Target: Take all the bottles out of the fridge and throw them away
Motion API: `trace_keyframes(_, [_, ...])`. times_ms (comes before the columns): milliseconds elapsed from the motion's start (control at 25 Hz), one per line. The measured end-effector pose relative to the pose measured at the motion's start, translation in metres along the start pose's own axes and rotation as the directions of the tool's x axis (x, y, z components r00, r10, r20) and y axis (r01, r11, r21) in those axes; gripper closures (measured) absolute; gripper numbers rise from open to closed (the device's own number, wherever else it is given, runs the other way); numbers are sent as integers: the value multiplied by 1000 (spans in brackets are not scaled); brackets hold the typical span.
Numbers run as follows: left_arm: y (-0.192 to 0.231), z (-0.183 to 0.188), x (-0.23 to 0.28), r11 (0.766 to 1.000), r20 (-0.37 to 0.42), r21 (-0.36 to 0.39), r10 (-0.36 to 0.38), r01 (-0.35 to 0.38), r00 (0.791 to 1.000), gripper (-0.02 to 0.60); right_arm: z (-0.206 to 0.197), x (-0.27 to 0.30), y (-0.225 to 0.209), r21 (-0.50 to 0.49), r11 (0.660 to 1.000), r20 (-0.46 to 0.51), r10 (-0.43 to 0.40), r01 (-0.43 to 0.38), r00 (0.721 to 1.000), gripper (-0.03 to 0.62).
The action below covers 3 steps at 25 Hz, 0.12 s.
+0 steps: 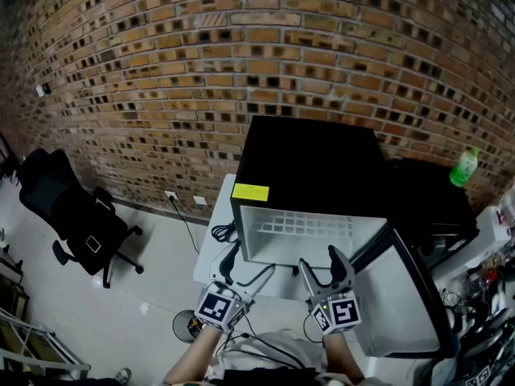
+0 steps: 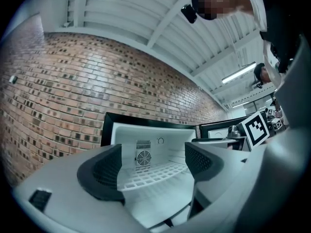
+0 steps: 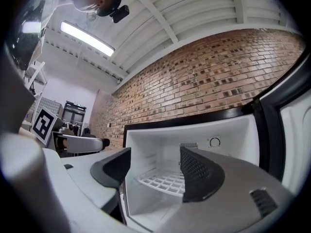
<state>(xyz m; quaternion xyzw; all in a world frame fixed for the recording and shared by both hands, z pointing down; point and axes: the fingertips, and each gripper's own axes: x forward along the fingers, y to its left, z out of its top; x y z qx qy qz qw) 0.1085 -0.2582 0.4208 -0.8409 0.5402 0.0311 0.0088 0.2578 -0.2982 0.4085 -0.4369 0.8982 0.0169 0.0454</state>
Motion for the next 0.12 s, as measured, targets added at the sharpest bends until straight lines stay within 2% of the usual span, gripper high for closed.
trace_keyframes(120, [-1, -4, 28, 1000, -18, -8, 9, -9, 1000, 183, -11, 17, -23, 18, 1000, -10, 23, -22, 1000, 252])
